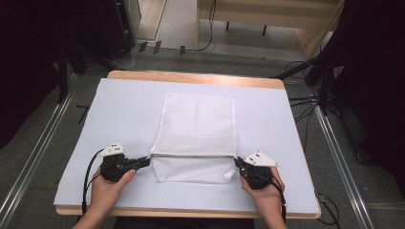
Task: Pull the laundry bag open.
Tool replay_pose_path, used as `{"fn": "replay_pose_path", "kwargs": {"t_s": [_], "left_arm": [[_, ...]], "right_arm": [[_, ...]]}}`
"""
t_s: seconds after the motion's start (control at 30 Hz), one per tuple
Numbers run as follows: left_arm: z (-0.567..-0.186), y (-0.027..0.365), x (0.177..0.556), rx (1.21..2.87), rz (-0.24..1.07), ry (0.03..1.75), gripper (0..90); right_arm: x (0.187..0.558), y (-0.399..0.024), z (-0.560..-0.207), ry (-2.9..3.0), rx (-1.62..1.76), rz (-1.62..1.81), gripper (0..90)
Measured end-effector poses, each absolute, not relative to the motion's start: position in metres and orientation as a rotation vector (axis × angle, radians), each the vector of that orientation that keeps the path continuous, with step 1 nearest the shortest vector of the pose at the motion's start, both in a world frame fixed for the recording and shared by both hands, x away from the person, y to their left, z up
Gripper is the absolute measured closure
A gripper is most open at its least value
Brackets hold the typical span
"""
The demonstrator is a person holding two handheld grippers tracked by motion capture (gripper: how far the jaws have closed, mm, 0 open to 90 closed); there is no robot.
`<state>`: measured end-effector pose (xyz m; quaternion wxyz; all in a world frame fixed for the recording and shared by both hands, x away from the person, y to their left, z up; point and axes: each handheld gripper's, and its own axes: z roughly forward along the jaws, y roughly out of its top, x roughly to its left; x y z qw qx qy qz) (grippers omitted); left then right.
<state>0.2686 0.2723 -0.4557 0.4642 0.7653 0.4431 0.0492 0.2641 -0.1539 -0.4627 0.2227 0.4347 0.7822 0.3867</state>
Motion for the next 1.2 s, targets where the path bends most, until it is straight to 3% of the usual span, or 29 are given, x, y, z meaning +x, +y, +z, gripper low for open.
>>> {"fn": "replay_pose_path", "kwargs": {"t_s": [0.17,0.2,0.27,0.3,0.47,0.5,0.53,0.63,1.03,1.07,1.2], "left_arm": [[-0.46,0.272,0.266,1.855,0.096,1.051,87.0],[-0.459,0.273,0.265,1.832,0.091,1.013,73.6],[-0.458,0.274,0.263,1.817,0.12,1.007,58.6],[-0.455,0.275,0.262,1.798,0.151,1.0,58.6],[-0.447,0.283,0.257,1.722,0.216,0.981,37.5],[-0.446,0.285,0.256,1.722,0.23,0.976,28.0],[-0.445,0.286,0.255,1.724,0.245,0.971,28.0],[-0.441,0.295,0.251,1.755,0.303,0.922,16.6],[-0.438,0.337,0.247,1.726,0.32,0.927,12.8],[-0.439,0.339,0.246,1.742,0.331,0.915,6.7],[-0.439,0.357,0.248,1.687,0.324,0.946,1.8]], "right_arm": [[0.264,-0.156,-0.464,2.17,1.214,1.092,84.5],[0.264,-0.161,-0.466,2.172,1.211,1.14,75.0],[0.263,-0.166,-0.468,2.18,1.212,1.188,65.1],[0.263,-0.166,-0.468,2.18,1.212,1.188,65.1],[0.26,-0.174,-0.467,2.149,1.207,1.256,39.5],[0.26,-0.178,-0.464,2.109,1.22,1.262,30.2],[0.26,-0.178,-0.464,2.109,1.22,1.262,30.2],[0.259,-0.188,-0.459,2.046,1.236,1.283,20.7],[0.259,-0.228,-0.452,1.96,1.312,1.255,5.2],[0.26,-0.236,-0.453,1.951,1.326,1.259,4.3],[0.259,-0.252,-0.458,1.934,1.341,1.26,4.0]]}}
